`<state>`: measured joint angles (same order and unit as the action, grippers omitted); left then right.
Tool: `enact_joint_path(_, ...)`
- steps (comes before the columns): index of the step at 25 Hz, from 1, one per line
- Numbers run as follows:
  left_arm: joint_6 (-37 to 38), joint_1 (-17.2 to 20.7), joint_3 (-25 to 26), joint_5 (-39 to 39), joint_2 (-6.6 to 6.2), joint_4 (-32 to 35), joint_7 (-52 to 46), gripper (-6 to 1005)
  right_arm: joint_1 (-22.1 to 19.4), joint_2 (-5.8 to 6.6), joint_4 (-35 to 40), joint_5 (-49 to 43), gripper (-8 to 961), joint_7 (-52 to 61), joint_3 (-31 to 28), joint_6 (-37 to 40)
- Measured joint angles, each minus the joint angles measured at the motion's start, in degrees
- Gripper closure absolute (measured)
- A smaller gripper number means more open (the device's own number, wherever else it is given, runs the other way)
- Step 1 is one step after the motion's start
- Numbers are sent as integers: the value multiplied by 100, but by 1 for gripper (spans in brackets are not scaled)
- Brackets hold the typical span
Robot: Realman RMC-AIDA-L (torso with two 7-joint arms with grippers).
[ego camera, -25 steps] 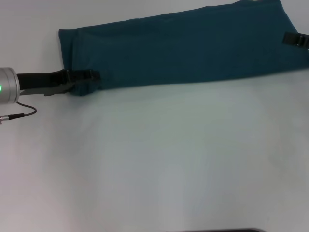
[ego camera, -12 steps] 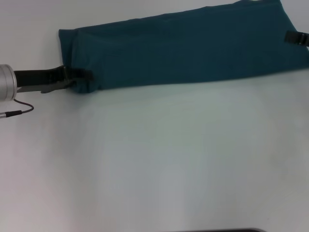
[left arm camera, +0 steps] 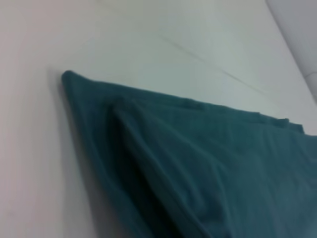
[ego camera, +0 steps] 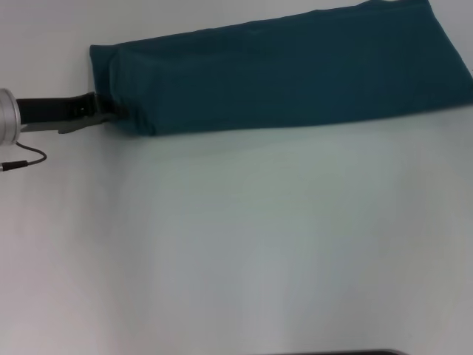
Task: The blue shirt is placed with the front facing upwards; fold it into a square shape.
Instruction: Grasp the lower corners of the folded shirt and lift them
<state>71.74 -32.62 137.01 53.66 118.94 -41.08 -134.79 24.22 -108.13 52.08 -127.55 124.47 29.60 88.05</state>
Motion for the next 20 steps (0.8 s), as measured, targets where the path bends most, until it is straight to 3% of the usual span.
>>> enact_joint_path(3,153,7,20,2,37,-144,-4,909,200,84,440,-779,98,473,-52,-51)
enact_joint_path(6,404,11,33,9,75,-321,-34,947,431,70,508,-1268,100,687,-19,-254)
enact_joint_path(8,503,23,38,11,87,-418,-68,972,585,-3,429,-1565,101,805,8,-473)
enact_joint_path(13,560,50,41,9,83,-501,-90,984,792,-318,276,-1891,104,830,52,-1099)
enact_joint_path(20,544,76,46,14,77,-513,-48,985,926,-367,-406,-1860,109,601,74,-1704)
